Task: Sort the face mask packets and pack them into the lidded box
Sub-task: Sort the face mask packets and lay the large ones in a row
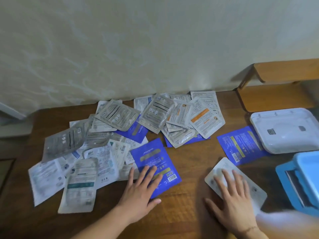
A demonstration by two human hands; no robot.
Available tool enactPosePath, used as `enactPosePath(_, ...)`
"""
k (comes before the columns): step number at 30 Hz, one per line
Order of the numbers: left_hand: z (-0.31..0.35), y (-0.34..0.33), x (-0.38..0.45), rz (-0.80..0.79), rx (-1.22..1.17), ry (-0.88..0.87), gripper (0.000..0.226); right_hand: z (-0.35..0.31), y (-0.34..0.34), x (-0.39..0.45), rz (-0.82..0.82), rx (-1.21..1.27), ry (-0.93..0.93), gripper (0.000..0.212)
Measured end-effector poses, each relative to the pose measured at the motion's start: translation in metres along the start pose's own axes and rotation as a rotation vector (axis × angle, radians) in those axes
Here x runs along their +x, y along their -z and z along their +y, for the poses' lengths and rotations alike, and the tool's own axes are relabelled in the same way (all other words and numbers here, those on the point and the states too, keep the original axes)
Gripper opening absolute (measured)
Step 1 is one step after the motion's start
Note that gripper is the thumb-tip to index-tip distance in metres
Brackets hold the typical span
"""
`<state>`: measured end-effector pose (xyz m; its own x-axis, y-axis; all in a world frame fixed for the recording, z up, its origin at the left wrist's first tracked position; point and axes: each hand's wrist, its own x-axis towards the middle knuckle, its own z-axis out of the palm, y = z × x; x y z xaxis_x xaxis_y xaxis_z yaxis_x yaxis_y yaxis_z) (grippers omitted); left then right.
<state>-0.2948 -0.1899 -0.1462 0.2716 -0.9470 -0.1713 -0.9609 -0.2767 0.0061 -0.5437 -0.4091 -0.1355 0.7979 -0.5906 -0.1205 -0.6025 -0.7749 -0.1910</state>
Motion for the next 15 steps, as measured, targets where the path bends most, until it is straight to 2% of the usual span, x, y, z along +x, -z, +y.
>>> enactPosePath(2, 0.002, -0.001, -0.012, 0.03, 0.001, -0.05, 0.071, -0.039, -0.007, 0.011, 0.062, 0.063, 0.242, 0.077)
enactPosePath(4, 0.004, 0.0, -0.019, 0.067, 0.025, -0.1, 0.061, -0.076, -0.015, 0.018, 0.038, 0.064, 0.462, 0.088)
enactPosePath(6, 0.004, 0.002, -0.023, 0.17, 0.027, -0.179, 0.04, -0.1, -0.025, 0.023, -0.014, 0.068, 0.504, 0.089)
enactPosePath(8, -0.001, 0.001, -0.025, 0.302, -0.032, -0.228, 0.019, -0.113, -0.029, 0.022, -0.019, 0.126, 0.448, 0.081)
enactPosePath(10, -0.007, 0.001, -0.027, 0.396, -0.084, -0.225, 0.011, -0.12, -0.026, 0.014, 0.047, 0.452, 0.239, 0.062)
enactPosePath(11, -0.01, 0.004, -0.028, 0.439, -0.117, -0.207, 0.009, -0.125, -0.018, 0.01, 0.1, 0.704, 0.03, 0.047)
enactPosePath(13, -0.013, 0.012, -0.032, 0.557, -0.218, -0.142, 0.008, -0.133, -0.011, 0.004, 0.205, 1.186, -0.527, 0.018)
enactPosePath(14, -0.012, 0.017, -0.035, 0.624, -0.29, -0.113, 0.008, -0.137, -0.01, 0.003, 0.131, 1.44, -0.776, 0.019)
enactPosePath(15, -0.008, 0.023, -0.04, 0.667, -0.369, -0.092, 0.007, -0.144, -0.009, 0.0, -0.065, 1.714, -0.945, 0.03)
